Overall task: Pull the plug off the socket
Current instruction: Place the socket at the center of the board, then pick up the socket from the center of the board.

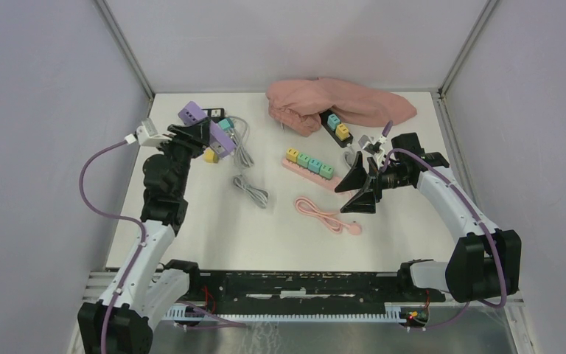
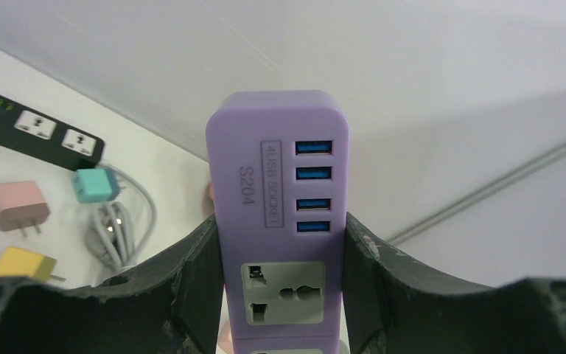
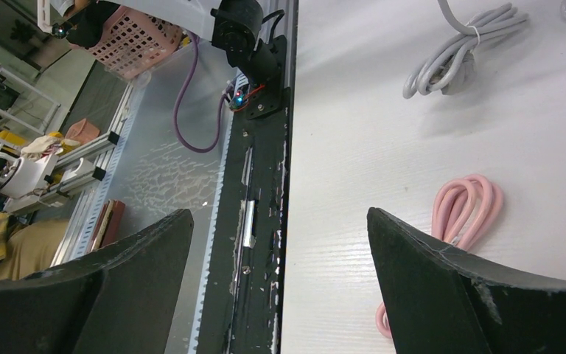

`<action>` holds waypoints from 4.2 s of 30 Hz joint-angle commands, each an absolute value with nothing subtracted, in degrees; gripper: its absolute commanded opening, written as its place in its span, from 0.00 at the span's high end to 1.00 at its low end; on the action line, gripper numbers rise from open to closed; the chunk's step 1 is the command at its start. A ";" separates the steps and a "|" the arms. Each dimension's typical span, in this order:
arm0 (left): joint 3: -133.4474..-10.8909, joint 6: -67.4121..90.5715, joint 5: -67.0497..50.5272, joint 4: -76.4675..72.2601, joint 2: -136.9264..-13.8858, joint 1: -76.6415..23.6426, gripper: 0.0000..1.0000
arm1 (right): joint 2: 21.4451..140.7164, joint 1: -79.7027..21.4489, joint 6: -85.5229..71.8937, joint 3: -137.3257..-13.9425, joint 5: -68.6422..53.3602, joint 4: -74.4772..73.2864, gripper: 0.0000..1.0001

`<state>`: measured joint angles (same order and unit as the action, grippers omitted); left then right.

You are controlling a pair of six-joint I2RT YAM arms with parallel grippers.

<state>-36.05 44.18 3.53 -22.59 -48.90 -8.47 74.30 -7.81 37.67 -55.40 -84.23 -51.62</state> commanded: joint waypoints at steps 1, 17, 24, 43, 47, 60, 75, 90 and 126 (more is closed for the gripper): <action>-38.90 49.72 11.00 -26.05 -48.39 -4.48 0.97 | 72.90 -7.58 39.57 -57.70 -87.43 -51.94 0.06; -36.13 60.99 16.57 -22.63 -58.66 10.01 0.97 | 73.13 -7.59 40.60 -57.82 -87.43 -52.82 0.06; -43.21 65.00 19.86 -9.99 -68.79 13.58 0.97 | 72.78 -7.64 40.95 -57.83 -87.66 -53.17 0.06; -58.35 69.97 13.67 8.50 -97.50 17.57 0.92 | 72.51 -7.64 41.75 -57.85 -87.41 -53.70 0.06; -59.69 69.73 12.04 9.39 -100.92 17.58 0.77 | 72.42 -7.65 41.92 -57.83 -87.29 -53.87 0.06; -63.63 69.56 8.16 15.25 -102.43 17.92 0.04 | 72.37 -7.56 42.27 -57.92 -87.18 -54.13 0.05; -65.57 68.57 5.22 25.43 -94.54 17.93 0.01 | 72.42 -7.52 42.63 -58.01 -86.79 -54.32 0.05; -58.55 64.55 0.85 28.49 -81.92 17.89 0.01 | 72.32 -7.36 42.98 -58.10 -86.40 -54.62 0.05; -39.21 42.79 -38.60 -12.39 -52.16 0.53 0.01 | 68.45 3.85 54.76 -61.05 -80.34 -65.30 0.05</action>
<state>-40.01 50.70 -28.25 -1.13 -52.95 5.28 70.91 1.67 49.45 -58.39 -82.70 -62.04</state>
